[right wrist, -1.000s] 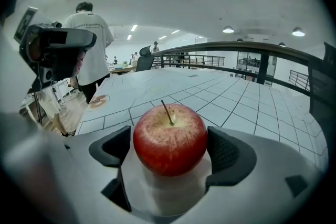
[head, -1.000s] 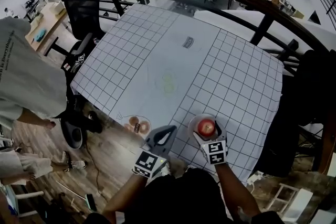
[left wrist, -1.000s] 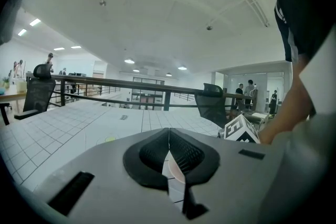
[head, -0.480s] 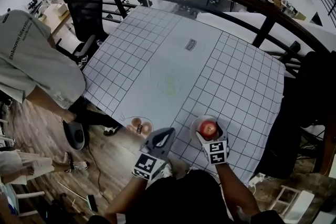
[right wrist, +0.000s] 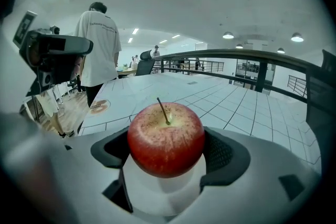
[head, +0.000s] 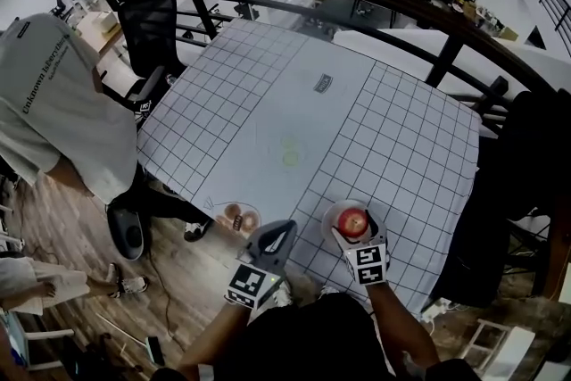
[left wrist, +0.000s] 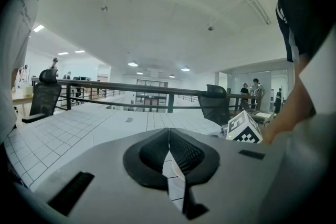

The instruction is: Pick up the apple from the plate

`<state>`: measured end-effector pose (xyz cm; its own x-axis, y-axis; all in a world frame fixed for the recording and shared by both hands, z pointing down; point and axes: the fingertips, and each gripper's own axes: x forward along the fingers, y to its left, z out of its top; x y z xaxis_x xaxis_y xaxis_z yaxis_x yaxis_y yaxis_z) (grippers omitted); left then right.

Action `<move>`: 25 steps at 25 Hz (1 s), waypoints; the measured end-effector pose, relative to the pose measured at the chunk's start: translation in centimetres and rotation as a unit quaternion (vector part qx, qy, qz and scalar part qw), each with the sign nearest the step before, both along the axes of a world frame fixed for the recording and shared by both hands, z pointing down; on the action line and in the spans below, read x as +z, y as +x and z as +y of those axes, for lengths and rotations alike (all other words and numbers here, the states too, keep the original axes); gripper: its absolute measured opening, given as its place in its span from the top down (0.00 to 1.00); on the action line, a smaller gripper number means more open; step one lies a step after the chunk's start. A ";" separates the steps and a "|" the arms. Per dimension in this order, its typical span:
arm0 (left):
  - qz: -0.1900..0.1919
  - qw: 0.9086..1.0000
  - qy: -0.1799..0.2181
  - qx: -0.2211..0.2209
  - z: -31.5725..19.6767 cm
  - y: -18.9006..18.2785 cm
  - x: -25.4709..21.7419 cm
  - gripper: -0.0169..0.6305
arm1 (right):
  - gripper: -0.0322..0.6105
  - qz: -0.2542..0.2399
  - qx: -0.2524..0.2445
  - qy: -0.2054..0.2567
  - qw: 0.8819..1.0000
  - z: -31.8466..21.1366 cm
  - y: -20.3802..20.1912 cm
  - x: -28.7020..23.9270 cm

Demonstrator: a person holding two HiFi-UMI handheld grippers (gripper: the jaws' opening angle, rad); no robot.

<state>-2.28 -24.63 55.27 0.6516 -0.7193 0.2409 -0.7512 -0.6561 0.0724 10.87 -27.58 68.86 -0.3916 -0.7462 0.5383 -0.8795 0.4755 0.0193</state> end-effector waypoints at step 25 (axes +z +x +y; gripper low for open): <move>0.035 0.998 0.049 -0.020 -0.2 -0.2 -4.7 0.94 | 0.28 -0.077 -0.021 0.187 0.979 1.9 -1.9 -20.7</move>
